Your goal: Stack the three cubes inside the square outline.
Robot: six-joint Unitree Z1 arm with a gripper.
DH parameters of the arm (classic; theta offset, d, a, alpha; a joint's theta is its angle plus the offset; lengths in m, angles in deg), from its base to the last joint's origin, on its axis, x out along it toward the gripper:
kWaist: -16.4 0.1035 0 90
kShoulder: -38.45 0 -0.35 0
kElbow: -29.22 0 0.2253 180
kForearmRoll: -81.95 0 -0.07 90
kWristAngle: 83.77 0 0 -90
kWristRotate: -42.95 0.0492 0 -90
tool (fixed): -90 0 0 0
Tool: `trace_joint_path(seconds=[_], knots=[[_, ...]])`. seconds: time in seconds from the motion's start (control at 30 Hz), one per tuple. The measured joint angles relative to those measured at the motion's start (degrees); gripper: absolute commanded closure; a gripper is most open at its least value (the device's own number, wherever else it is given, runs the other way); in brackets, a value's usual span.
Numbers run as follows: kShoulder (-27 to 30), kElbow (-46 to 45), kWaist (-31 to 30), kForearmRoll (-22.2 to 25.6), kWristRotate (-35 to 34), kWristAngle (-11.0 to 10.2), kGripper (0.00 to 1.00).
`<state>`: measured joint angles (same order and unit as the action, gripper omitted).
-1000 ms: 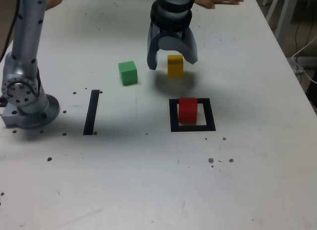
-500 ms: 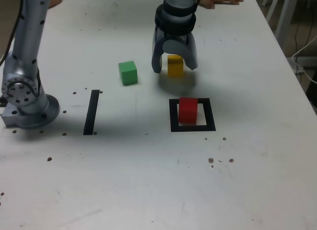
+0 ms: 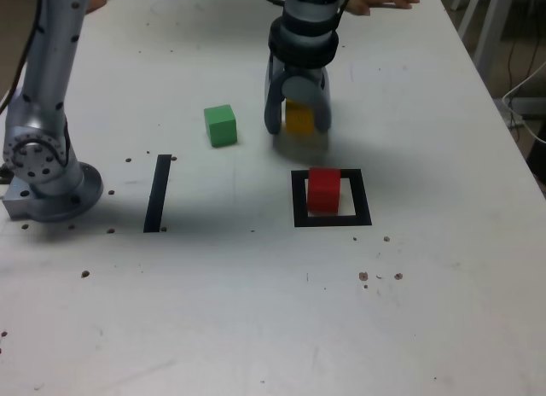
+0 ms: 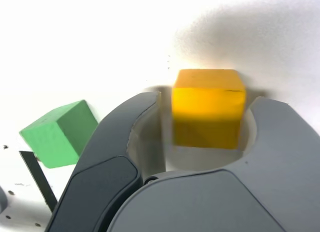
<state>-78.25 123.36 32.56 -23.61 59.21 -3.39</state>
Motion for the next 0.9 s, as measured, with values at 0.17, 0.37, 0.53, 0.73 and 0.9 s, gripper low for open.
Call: trace_joint_path(seconds=[0.17,0.37,0.53,0.73,0.9], knots=[[-0.1,0.0,0.1,-0.5,0.0,0.3,0.78],[-0.1,0.3,0.1,-0.5,0.0,0.5,0.83],[0.0,0.3,0.1,-0.5,0.1,0.6,0.85],[3.3,0.2,-0.5,0.6,0.2,0.7,0.86],[7.5,0.3,-3.0,3.9,0.2,0.7,0.86]])
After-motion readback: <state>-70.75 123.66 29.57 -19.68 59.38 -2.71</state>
